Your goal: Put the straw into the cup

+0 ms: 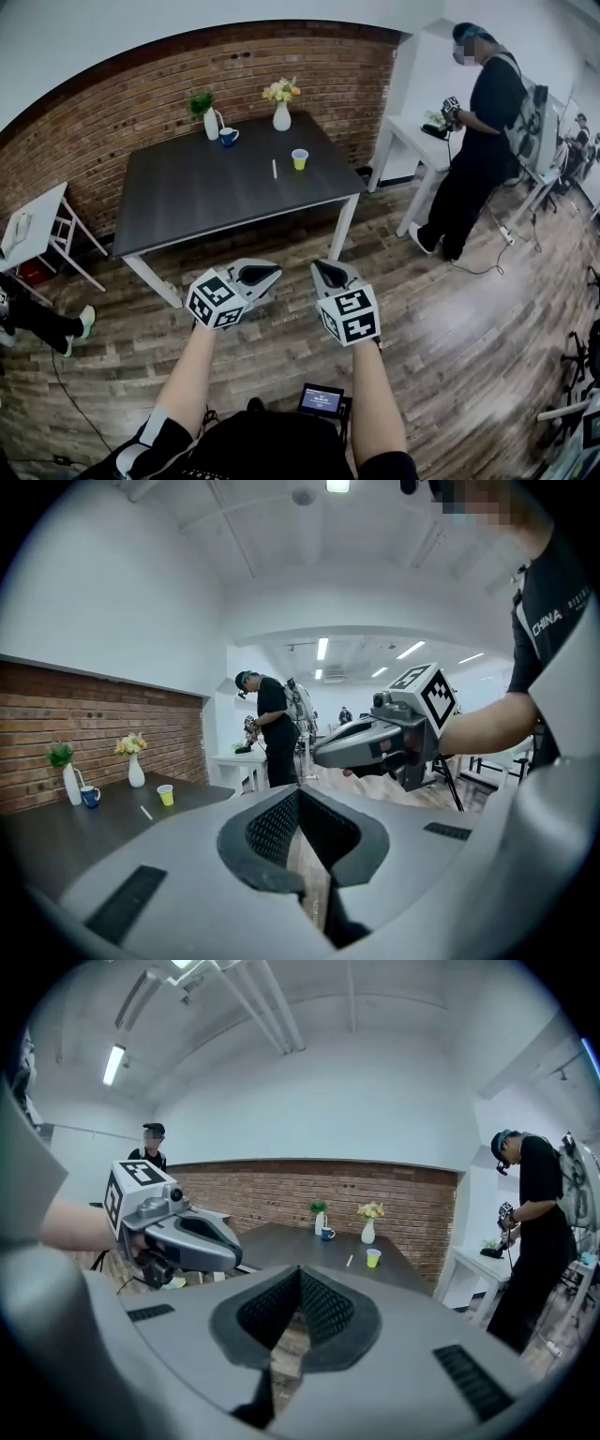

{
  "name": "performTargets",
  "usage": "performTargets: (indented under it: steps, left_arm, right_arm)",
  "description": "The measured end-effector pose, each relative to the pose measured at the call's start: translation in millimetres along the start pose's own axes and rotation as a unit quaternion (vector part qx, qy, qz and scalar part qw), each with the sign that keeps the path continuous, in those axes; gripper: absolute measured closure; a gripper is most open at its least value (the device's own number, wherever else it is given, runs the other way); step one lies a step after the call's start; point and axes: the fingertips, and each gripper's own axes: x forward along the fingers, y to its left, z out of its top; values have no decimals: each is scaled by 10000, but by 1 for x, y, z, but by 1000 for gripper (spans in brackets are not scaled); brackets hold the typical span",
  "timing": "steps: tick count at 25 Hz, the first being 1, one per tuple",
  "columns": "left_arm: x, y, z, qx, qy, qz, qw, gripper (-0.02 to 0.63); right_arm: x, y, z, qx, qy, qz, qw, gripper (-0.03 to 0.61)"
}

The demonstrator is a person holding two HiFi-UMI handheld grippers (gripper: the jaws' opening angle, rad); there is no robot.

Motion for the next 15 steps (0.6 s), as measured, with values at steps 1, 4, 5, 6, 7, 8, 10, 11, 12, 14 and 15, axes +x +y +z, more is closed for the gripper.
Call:
performTargets:
  steps: [1, 4, 5, 6, 7, 8, 10, 11, 12, 14, 15]
  left_arm:
    - [-2, 2, -2, -13, 7, 22, 10000, 611]
    - [-5, 5, -9, -59, 70, 71, 9999, 611]
    - [-4, 4, -10, -64, 89, 69, 9999, 611]
    - [-3, 4, -10, -73, 102, 60, 9999, 611]
    - [-1, 2, -10, -86, 111, 49, 9999, 611]
    - [1, 1, -10, -98, 122, 40, 9999, 611]
    - [5, 0, -10, -117, 151, 39, 9998, 611]
    - [7, -1, -10, -124, 162, 47, 9998, 611]
    - [9, -1, -10, -129, 172, 60, 9998, 611]
    - [14, -3, -9, -134, 189, 77, 9997, 611]
    - [17, -4, -8, -138, 196, 82, 9997, 611]
  right_arm:
    - [1, -1, 0, 27, -12, -4, 10000, 572]
    - [4, 1, -2, 63, 12, 36, 10000, 572]
    - [5, 1, -3, 60, 24, 57, 10000, 572]
    - [5, 1, -4, 59, 38, 78, 9999, 572]
    - [5, 1, -5, 63, 52, 97, 9999, 572]
    - [4, 0, -6, 72, 62, 112, 9999, 572]
    - [3, -3, -8, 97, 71, 135, 9998, 572]
    - [2, -5, -9, 110, 70, 146, 9998, 572]
    - [2, -6, -9, 122, 67, 158, 9998, 572]
    - [0, -10, -10, 134, 65, 184, 9997, 572]
    - [-1, -12, -11, 137, 66, 198, 9997, 572]
